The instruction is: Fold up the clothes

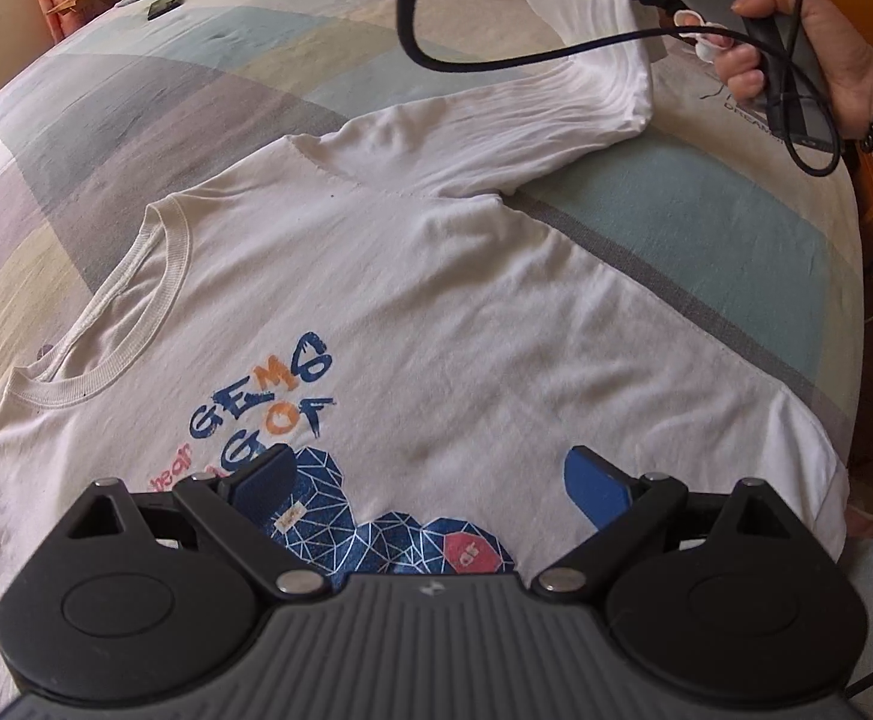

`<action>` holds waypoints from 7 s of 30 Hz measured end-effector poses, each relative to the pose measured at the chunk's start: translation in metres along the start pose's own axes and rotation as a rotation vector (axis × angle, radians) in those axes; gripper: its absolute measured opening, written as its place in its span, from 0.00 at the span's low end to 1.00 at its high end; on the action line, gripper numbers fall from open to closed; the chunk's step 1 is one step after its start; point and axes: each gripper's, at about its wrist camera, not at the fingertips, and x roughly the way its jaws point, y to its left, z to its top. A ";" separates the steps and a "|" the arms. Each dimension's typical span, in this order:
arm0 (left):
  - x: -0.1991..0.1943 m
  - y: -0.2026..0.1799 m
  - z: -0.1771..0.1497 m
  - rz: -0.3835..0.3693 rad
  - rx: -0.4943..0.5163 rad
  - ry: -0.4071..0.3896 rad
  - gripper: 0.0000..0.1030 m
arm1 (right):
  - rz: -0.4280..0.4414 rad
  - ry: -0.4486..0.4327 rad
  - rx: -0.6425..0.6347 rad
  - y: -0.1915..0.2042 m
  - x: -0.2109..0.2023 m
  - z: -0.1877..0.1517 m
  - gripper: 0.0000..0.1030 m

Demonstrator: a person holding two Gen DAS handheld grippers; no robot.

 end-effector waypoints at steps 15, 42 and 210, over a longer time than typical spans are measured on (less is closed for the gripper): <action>-0.046 0.064 -0.075 0.029 -0.077 0.049 0.93 | 0.070 0.049 -0.047 0.112 0.036 -0.042 1.00; -0.079 0.121 -0.133 0.085 -0.072 -0.043 0.93 | 0.187 0.217 -0.150 0.244 0.075 -0.139 1.00; 0.015 0.116 -0.004 0.111 -0.524 -0.101 0.93 | -0.008 0.410 -0.749 0.095 0.134 -0.071 1.00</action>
